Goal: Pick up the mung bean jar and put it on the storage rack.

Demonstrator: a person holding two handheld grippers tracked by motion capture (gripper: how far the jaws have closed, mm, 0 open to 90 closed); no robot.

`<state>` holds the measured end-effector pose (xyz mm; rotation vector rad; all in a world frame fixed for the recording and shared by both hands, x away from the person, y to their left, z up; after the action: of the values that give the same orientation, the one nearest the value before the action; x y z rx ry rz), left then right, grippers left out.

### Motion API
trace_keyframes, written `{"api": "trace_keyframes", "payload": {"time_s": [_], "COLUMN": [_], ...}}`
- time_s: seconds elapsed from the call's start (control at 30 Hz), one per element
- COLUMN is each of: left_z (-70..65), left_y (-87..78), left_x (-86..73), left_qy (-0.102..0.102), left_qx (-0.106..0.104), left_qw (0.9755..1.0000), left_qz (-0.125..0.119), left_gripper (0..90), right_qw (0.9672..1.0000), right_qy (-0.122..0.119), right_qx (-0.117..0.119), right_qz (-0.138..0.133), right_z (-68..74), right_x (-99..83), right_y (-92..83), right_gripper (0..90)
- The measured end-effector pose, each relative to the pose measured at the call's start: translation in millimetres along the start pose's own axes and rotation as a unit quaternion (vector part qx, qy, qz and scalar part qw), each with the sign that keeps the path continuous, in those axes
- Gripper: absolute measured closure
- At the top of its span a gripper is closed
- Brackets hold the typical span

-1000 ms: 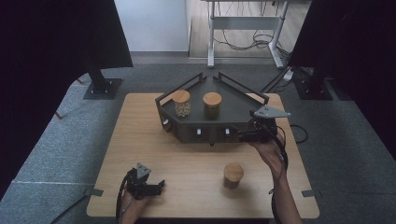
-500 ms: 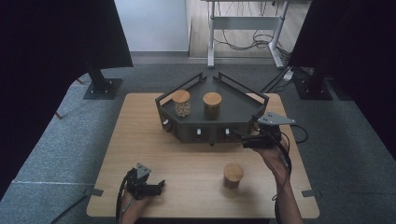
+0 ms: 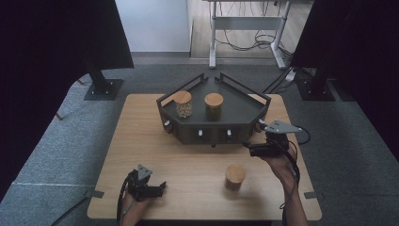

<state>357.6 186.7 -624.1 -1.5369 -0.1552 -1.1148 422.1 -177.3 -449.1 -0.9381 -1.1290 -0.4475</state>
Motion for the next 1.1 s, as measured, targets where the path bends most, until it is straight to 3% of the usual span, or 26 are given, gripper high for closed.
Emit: {"api": "trace_keyframes", "payload": {"time_s": [0.17, 0.57, 1.1], "left_z": [0.1, -0.1, 1.4], "left_y": [0.1, 0.1, -0.7], "left_x": [0.0, 0.0, -1.1], "left_qy": [0.0, 0.0, -0.001], "left_qx": [0.0, -0.002, 0.001], "left_qw": [1.0, 1.0, 1.0], "left_qz": [0.0, 0.0, 0.001], "left_gripper": [2.9, 2.7, 2.7], "right_qw": [1.0, 0.9997, 0.9987], "right_qy": [0.001, -0.004, -0.011], "right_qx": [0.004, -0.015, -0.05], "right_qz": [-0.001, -0.018, -0.006], "right_z": [-0.6, -5.2, -13.2], "right_x": [-5.9, -15.6, -42.5], "right_y": [-6.3, -16.0, -16.0], "right_gripper": [4.5, 1.3, 2.7]}}
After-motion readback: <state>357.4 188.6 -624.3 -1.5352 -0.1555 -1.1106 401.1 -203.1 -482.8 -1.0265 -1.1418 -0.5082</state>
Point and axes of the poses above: each handheld gripper's, and its own axes: y roughly forward along the jaws, x roughly out of its top, z roughly to its left, the point moved 10 cm from there along y, roughly forward along the jaws, and after that the axes turned 8 degrees about y, right-handed, at the moved point
